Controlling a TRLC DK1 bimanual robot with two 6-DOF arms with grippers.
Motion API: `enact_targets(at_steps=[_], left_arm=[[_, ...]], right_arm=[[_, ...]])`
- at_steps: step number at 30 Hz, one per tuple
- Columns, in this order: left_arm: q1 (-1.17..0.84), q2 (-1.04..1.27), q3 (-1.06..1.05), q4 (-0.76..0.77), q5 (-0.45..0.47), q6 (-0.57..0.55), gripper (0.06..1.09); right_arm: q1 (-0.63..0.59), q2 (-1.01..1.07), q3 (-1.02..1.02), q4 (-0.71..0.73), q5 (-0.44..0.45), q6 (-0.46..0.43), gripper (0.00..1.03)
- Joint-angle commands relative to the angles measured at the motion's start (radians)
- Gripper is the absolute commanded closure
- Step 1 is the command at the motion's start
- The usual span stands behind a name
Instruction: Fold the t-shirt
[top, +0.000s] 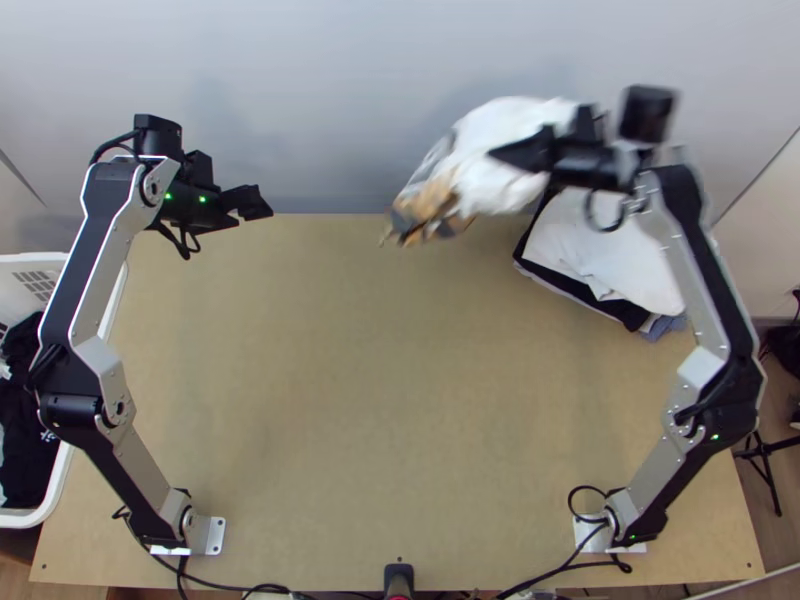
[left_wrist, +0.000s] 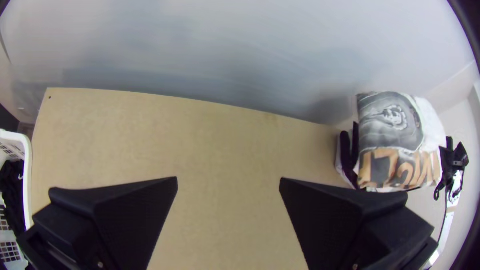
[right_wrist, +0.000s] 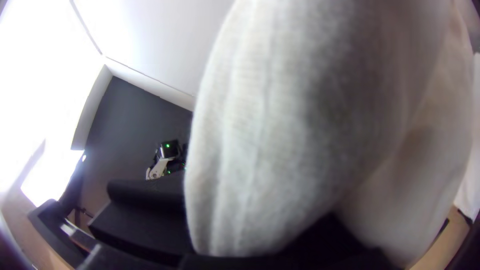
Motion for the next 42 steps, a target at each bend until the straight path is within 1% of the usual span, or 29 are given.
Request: enact_targets(at_steps=[1,5,10,15,21,25,29,34,39,42], left_arm=[[0.004,-0.008,-0.001,0.002,0.0,0.007,0.1],[0.004,-0.013,-0.001,0.01,0.0,0.013,0.1],[0.004,-0.013,0.0,0.018,0.0,0.021,0.1],[0.0,-0.011,0.006,0.027,0.0,0.021,0.1],[0.001,-0.011,0.01,0.028,0.0,0.021,0.1],[0.004,-0.01,0.01,0.031,0.0,0.021,0.1],[0.004,-0.008,0.01,0.031,0.0,0.021,0.1],[0.006,-0.008,0.011,0.035,0.0,0.022,0.1],[0.01,-0.007,0.011,0.035,0.0,0.022,0.1],[0.01,-0.008,0.011,0.035,0.0,0.024,0.1]], right_arm=[[-0.203,0.006,0.145,-0.018,-0.097,0.0,1.0],[-0.296,0.034,0.171,-0.018,-0.138,0.0,1.0],[-0.37,0.078,0.168,-0.018,-0.187,-0.013,1.0],[-0.413,0.143,0.174,-0.018,-0.221,-0.019,1.0],[-0.442,0.187,0.173,-0.036,-0.227,-0.055,1.0],[-0.457,0.232,0.17,-0.093,-0.227,-0.124,1.0],[-0.47,0.27,0.168,-0.141,-0.226,-0.167,1.0],[-0.486,0.27,0.165,-0.213,-0.219,-0.228,1.0],[-0.513,0.267,0.164,-0.322,-0.157,-0.332,1.0],[-0.536,0.266,0.164,-0.424,-0.107,-0.429,1.0]])
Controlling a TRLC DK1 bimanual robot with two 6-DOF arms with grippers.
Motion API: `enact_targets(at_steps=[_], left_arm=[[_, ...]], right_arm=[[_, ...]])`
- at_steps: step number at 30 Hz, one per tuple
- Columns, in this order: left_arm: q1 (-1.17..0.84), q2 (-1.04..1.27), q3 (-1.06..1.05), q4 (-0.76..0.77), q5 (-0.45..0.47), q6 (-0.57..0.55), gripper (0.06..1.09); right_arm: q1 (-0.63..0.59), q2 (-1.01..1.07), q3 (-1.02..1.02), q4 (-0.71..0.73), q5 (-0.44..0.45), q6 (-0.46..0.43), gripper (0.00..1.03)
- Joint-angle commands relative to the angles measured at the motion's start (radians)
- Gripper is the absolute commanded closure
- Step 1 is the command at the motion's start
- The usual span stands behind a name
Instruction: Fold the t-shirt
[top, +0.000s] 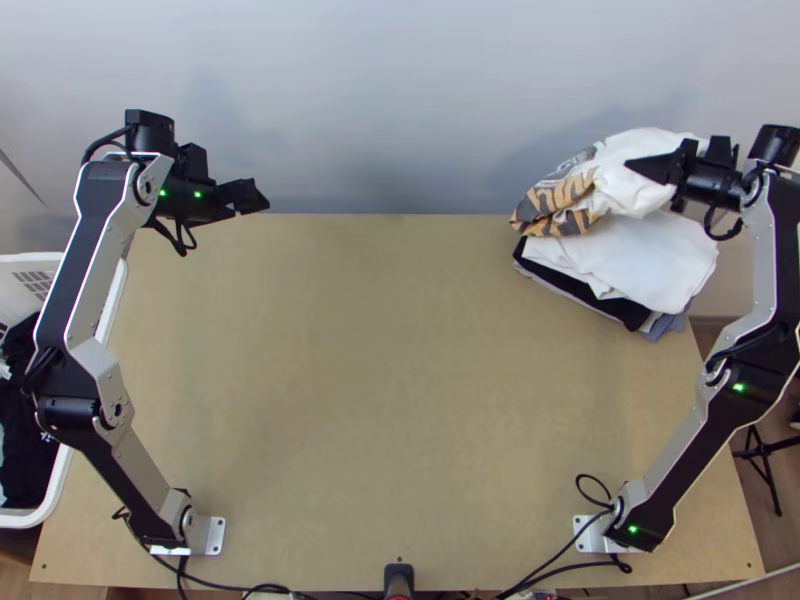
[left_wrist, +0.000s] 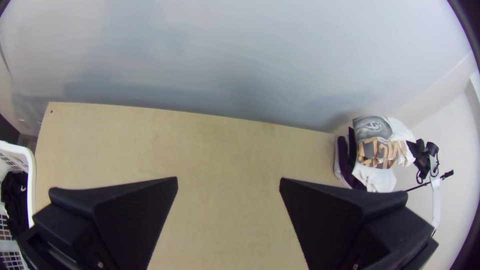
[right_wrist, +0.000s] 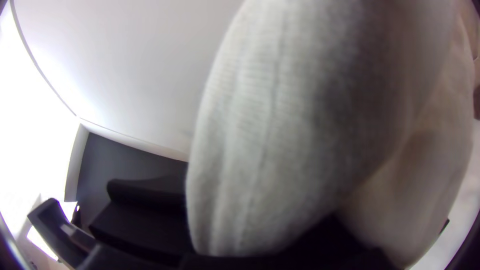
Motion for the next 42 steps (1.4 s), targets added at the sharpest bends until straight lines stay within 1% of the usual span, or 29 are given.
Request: enact_targets(at_steps=[1,3,8,14,17,18,19,21,22,23,26,28,30,32,34,35,36,38,39,42], left_arm=[[0.002,0.0,0.0,0.0,0.0,0.003,0.1],[0.002,-0.002,0.0,0.0,0.002,0.001,0.1],[-0.004,-0.003,0.005,0.0,0.003,0.003,0.1],[-0.018,-0.005,0.026,0.0,0.005,0.003,0.1],[-0.021,-0.006,0.036,0.0,0.006,0.003,0.1],[-0.022,-0.008,0.037,0.0,0.008,0.003,0.1],[-0.022,-0.008,0.037,0.0,0.008,0.004,0.1],[-0.024,-0.011,0.04,0.0,0.009,0.006,0.1],[-0.024,-0.014,0.04,0.0,0.009,0.006,0.1],[-0.024,-0.015,0.042,0.0,0.009,0.006,0.1],[-0.024,-0.022,0.043,-0.002,0.011,0.007,0.1],[-0.022,-0.025,0.043,-0.006,0.011,0.007,0.1],[-0.021,-0.029,0.042,-0.011,0.011,0.007,0.1],[-0.019,-0.031,0.042,-0.012,0.011,0.007,0.1],[-0.021,-0.034,0.043,-0.011,0.011,0.007,0.1],[-0.022,-0.035,0.046,-0.011,0.011,0.007,0.1],[-0.024,-0.034,0.051,-0.009,0.011,0.007,0.1],[-0.027,-0.032,0.063,-0.008,0.011,0.007,0.1],[-0.028,-0.031,0.069,-0.006,0.011,0.007,0.1],[-0.03,-0.023,0.086,-0.006,0.011,0.007,0.1]], right_arm=[[-0.047,0.004,-0.003,-0.196,0.084,-0.184,1.0],[-0.068,0.004,-0.006,-0.29,0.114,-0.272,1.0],[-0.12,-0.004,-0.008,-0.396,0.144,-0.37,1.0],[-0.177,-0.027,-0.015,-0.463,0.183,-0.442,1.0],[-0.188,-0.048,-0.031,-0.465,0.227,-0.447,1.0],[-0.194,-0.056,-0.037,-0.465,0.233,-0.447,0.94],[-0.197,-0.064,-0.043,-0.465,0.246,-0.447,0.77],[-0.198,-0.076,-0.054,-0.486,0.288,-0.447,0.32],[-0.198,-0.077,-0.057,-0.494,0.302,-0.447,0.12],[-0.201,-0.077,-0.055,-0.494,0.334,-0.447,0.03],[-0.206,-0.094,-0.061,-0.46,0.474,-0.451,0.03],[-0.206,-0.124,-0.107,-0.369,0.658,-0.447,0.03],[-0.209,-0.177,-0.196,-0.202,0.871,-0.445,0.03],[-0.221,-0.216,-0.258,-0.07,1.037,-0.444,0.03],[-0.226,-0.239,-0.261,-0.02,1.187,-0.454,0.03],[-0.225,-0.257,-0.267,0.034,1.264,-0.471,0.03],[-0.221,-0.282,-0.273,0.091,1.302,-0.485,0.03],[-0.192,-0.332,-0.27,0.204,1.324,-0.506,0.03],[-0.162,-0.357,-0.261,0.235,1.325,-0.513,0.03],[-0.074,-0.381,-0.195,0.246,1.324,-0.511,0.03]])
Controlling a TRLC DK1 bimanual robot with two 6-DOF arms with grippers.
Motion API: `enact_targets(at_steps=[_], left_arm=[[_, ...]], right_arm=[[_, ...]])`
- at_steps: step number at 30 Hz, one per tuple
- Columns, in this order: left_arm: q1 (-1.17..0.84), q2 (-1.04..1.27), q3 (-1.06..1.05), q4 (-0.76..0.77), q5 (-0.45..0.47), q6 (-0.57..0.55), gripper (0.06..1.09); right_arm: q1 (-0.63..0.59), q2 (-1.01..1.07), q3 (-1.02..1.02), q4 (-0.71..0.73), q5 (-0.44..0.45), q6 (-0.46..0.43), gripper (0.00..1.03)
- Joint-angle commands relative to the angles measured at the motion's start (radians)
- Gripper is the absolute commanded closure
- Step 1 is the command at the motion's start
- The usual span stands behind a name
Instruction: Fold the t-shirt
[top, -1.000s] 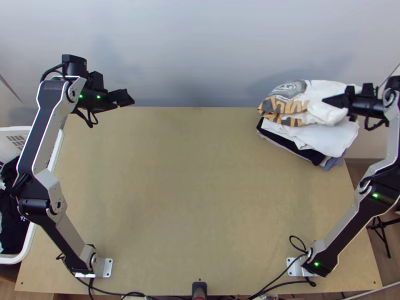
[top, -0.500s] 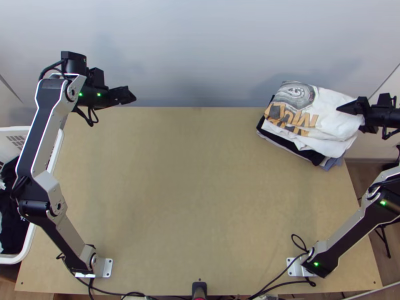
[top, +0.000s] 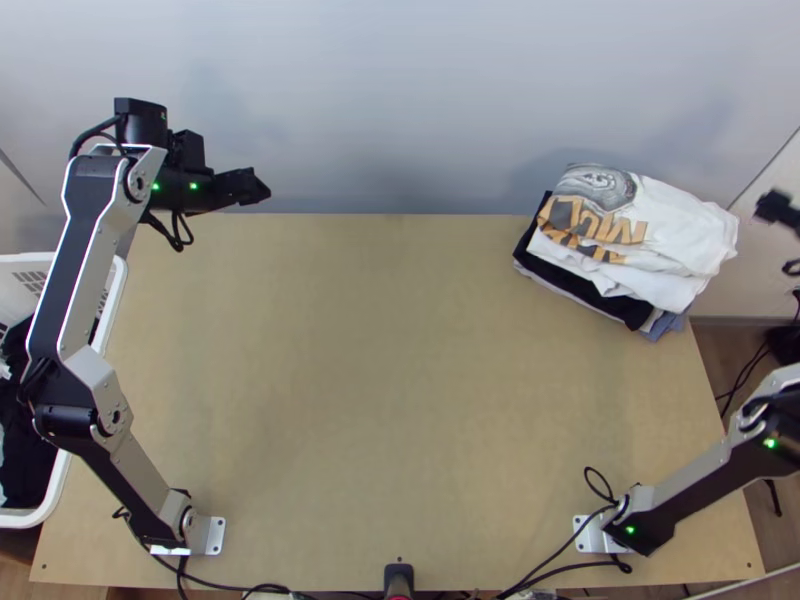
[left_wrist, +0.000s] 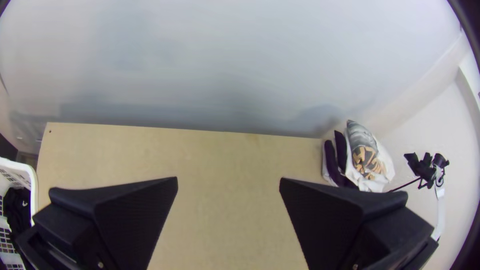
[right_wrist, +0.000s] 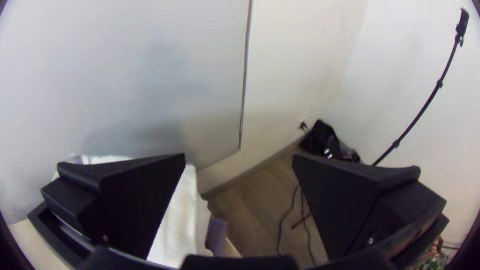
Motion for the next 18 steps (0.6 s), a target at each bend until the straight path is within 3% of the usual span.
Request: enact_targets(at_steps=[1,5,11,18], left_arm=[[-0.006,0.009,0.031,0.002,0.0,-0.001,0.1],[-0.006,0.005,0.033,0.002,0.0,-0.002,0.1],[0.005,-0.002,0.036,0.002,-0.001,-0.001,0.1],[0.006,0.005,0.036,0.002,0.0,-0.013,0.1]], right_arm=[[0.131,-0.09,0.055,0.169,0.145,-0.001,0.03],[0.214,-0.061,-0.012,0.331,0.145,0.033,0.03],[0.28,-0.003,-0.347,0.771,0.164,0.03,0.04],[0.331,0.053,-0.747,1.077,0.245,0.033,0.04]])
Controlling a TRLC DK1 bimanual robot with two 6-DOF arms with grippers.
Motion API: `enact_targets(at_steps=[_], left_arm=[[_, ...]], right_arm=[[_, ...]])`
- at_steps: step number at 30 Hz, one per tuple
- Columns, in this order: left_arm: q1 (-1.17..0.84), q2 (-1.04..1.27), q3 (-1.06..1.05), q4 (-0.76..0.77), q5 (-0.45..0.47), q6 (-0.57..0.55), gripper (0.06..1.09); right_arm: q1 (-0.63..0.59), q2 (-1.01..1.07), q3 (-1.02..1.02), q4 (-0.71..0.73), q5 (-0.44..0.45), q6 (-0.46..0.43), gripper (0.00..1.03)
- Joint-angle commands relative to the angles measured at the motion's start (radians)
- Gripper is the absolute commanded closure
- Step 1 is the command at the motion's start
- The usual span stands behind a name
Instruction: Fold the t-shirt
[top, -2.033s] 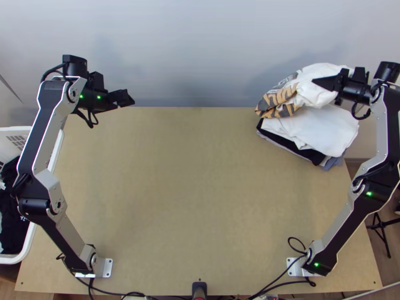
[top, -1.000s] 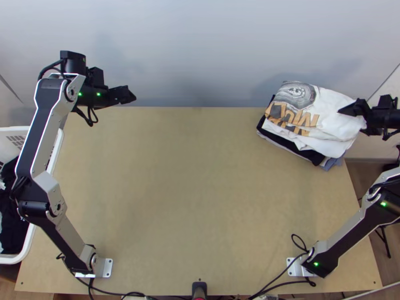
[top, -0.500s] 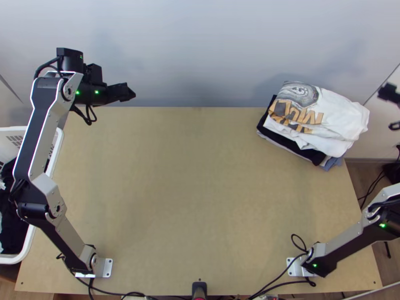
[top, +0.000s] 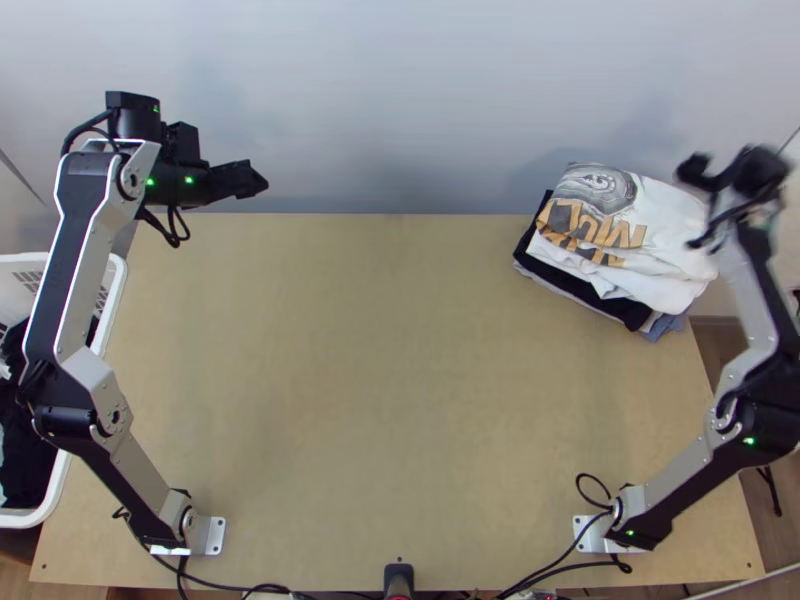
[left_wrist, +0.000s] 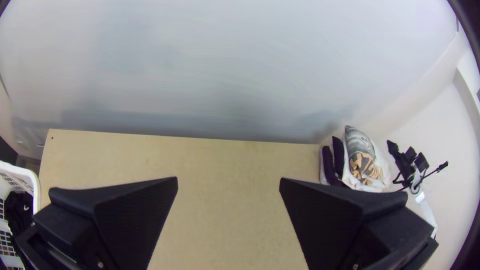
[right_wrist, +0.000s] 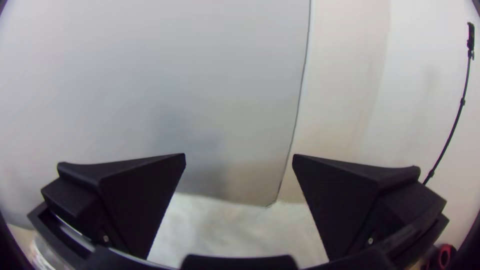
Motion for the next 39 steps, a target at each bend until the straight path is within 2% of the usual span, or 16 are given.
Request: enact_targets(at_steps=[1,7,10,14,18,21,28,35,39], left_arm=[[-0.004,0.008,0.002,0.001,-0.001,-0.012,0.1],[-0.027,0.027,0.018,0.007,-0.003,-0.023,0.1],[-0.028,0.03,0.024,0.013,-0.003,-0.033,0.1],[-0.027,0.022,0.024,0.012,-0.003,-0.036,0.1],[-0.016,0.013,0.021,0.006,-0.003,-0.04,0.1],[-0.01,-0.001,0.018,-0.001,-0.007,-0.041,0.1],[0.016,-0.019,0.013,-0.001,-0.012,-0.041,0.1],[0.068,-0.041,0.013,-0.007,-0.012,-0.032,0.1],[0.076,-0.064,0.016,0.006,-0.026,-0.044,0.1]], right_arm=[[0.069,0.057,-0.374,0.332,0.086,0.003,0.04],[0.098,0.131,-0.478,0.493,0.202,0.0,0.04],[0.09,0.143,-0.457,0.495,0.213,-0.011,0.04],[0.084,0.036,-0.371,0.492,0.213,-0.037,0.04],[0.113,-0.061,-0.243,0.455,0.224,-0.048,0.04],[0.19,-0.082,-0.17,0.411,0.224,-0.054,0.04],[0.325,0.083,-0.147,0.4,0.224,-0.057,0.04],[0.321,0.257,-0.112,0.343,0.232,-0.059,0.04],[0.311,0.168,-0.029,0.18,0.232,-0.062,0.04]])
